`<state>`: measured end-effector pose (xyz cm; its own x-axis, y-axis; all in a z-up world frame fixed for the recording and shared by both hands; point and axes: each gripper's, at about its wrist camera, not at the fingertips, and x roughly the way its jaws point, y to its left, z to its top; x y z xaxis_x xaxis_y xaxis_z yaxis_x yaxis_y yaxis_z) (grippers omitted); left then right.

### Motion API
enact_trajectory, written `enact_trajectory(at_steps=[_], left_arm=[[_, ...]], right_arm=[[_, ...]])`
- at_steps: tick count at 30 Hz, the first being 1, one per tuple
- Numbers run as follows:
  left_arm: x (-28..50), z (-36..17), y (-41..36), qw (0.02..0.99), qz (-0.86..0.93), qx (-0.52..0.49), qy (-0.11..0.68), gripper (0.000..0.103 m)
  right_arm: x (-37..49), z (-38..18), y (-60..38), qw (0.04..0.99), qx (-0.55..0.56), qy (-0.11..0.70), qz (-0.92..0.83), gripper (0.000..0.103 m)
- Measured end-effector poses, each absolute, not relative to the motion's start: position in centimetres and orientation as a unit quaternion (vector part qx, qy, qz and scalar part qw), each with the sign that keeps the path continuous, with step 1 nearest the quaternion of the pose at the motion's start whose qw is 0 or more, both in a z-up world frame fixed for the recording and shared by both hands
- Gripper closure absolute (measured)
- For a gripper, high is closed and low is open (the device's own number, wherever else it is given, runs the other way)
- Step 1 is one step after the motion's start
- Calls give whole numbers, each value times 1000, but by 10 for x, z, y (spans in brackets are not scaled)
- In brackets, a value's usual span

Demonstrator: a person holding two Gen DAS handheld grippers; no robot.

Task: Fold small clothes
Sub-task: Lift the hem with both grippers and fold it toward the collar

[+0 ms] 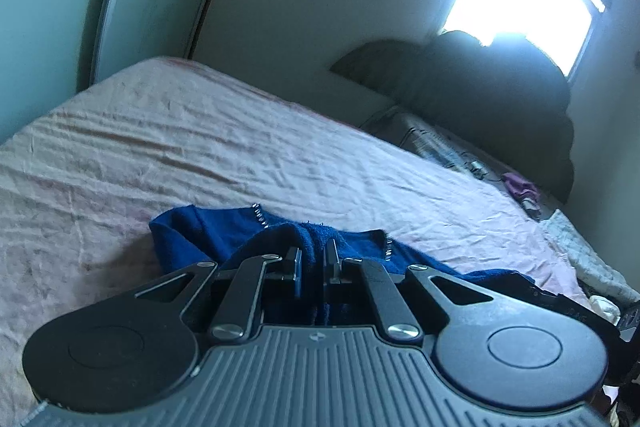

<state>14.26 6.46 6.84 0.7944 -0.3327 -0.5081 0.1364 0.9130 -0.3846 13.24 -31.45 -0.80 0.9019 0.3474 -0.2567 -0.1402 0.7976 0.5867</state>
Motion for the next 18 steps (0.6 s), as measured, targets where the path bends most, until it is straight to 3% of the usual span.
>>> enact_trajectory(at_steps=[15,16,18], left_arm=[[204,23,68,908,-98,-185,362,93],[206,19,70,904,-95,-191,369,87],[209,14,75,898,-95,-204,378,86]], right_arm=[[187,-40,-316,920,283,240,125,94],[191,-44,-317,916,287,249,126,94],[197,-51,-317,911,288,268,122,92]])
